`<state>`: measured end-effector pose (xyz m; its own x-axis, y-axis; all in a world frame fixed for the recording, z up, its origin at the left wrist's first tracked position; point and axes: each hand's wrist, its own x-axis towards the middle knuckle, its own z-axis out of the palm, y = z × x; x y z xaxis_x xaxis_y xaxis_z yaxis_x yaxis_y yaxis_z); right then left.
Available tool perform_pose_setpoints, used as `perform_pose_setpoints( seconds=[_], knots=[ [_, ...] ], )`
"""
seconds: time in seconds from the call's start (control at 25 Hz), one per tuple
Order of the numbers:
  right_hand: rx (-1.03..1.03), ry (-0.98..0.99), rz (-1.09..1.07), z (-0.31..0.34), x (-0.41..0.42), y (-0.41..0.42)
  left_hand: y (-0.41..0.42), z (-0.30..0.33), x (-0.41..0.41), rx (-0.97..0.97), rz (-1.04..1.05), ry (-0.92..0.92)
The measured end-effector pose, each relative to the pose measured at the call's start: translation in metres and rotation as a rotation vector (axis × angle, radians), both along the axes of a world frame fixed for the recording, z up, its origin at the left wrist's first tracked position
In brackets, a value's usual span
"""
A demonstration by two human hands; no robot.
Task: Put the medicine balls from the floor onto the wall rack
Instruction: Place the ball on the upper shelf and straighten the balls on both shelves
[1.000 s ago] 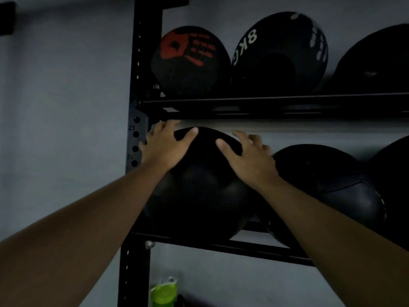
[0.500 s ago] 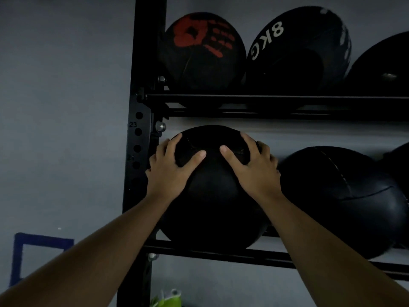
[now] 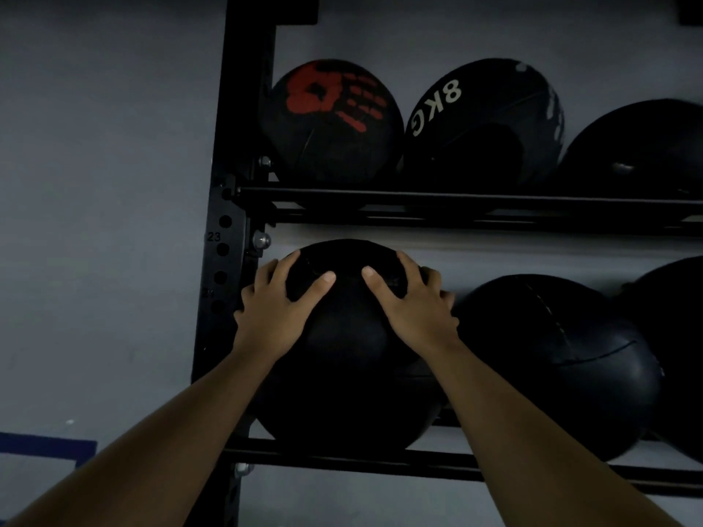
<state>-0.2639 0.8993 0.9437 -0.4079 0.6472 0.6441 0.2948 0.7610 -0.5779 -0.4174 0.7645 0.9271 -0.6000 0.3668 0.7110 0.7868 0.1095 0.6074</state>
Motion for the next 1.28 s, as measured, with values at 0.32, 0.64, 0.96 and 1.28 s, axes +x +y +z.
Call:
perform_pose_setpoints(
  seconds=[0.32,0.64,0.96,1.28],
  knots=[
    [0.103,-0.172,0.062,0.014,0.028,0.003,-0.002,0.017,0.037,-0.101,0.051,0.373],
    [0.292,0.021,-0.011,0.083,0.168,0.086,0.083,0.091,0.174,-0.108,-0.002,0.576],
    [0.510,0.091,-0.186,0.183,0.330,0.211,0.200,0.174,0.312,-0.035,0.143,0.741],
    [0.481,0.275,-0.288,0.235,0.368,0.307,0.310,0.247,0.359,0.076,0.090,0.589]
  ],
)
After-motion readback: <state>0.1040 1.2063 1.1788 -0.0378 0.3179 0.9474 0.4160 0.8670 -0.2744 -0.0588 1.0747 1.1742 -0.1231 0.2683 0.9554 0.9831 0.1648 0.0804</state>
